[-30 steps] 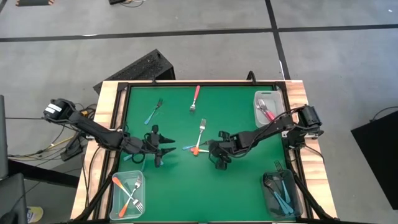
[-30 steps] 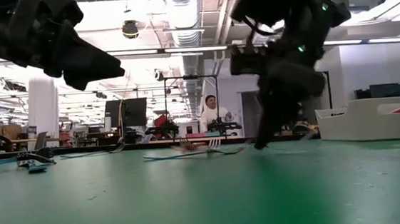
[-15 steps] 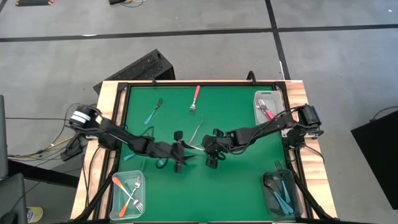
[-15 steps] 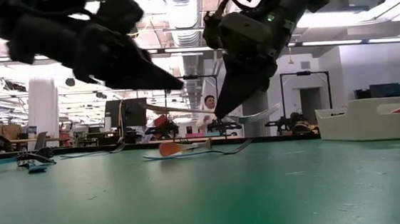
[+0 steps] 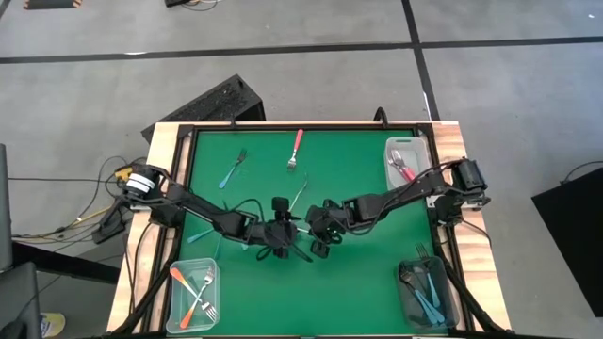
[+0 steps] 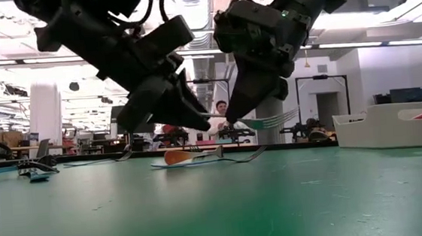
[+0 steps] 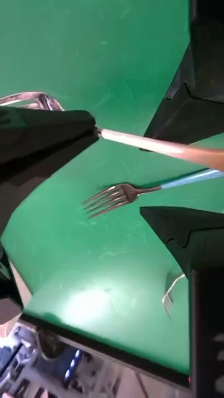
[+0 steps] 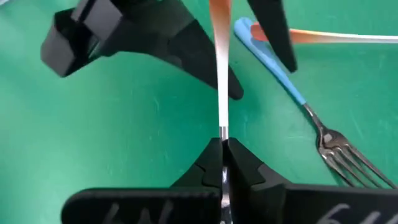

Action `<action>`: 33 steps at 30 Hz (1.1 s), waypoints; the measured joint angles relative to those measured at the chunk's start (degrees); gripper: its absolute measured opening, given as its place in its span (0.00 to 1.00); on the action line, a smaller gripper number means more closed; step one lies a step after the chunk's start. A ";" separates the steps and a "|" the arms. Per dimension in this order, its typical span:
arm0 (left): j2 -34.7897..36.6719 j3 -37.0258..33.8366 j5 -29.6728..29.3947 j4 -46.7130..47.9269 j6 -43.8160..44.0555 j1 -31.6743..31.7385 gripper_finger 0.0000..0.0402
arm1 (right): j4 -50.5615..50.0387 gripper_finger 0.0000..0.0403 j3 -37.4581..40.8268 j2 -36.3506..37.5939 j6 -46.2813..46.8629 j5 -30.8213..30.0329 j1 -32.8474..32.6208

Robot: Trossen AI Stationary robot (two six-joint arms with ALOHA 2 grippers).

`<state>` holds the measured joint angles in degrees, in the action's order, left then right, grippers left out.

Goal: Sort silverware by color (type)
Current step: Put the orange fork into the transparent bin

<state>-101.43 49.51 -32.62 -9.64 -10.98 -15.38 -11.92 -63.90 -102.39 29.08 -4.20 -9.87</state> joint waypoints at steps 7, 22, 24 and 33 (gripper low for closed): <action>0.20 -0.01 1.15 0.12 0.90 -0.08 0.18 | 0.64 0.05 0.00 0.00 0.00 -0.08 0.11; 15.10 -0.01 4.08 36.96 10.87 -6.79 0.00 | 8.52 0.33 0.00 3.99 -8.99 -15.17 1.90; 19.78 -0.03 9.36 42.68 8.98 -8.54 0.00 | 9.20 0.35 0.00 5.21 -9.66 -15.94 2.46; 37.44 -0.01 42.48 61.46 10.78 -15.50 0.00 | 7.58 0.36 0.00 6.56 -10.14 -16.08 2.33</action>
<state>-63.99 49.50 9.86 51.82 -0.20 -30.88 -4.34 -63.90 -95.83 18.94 -20.27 -7.54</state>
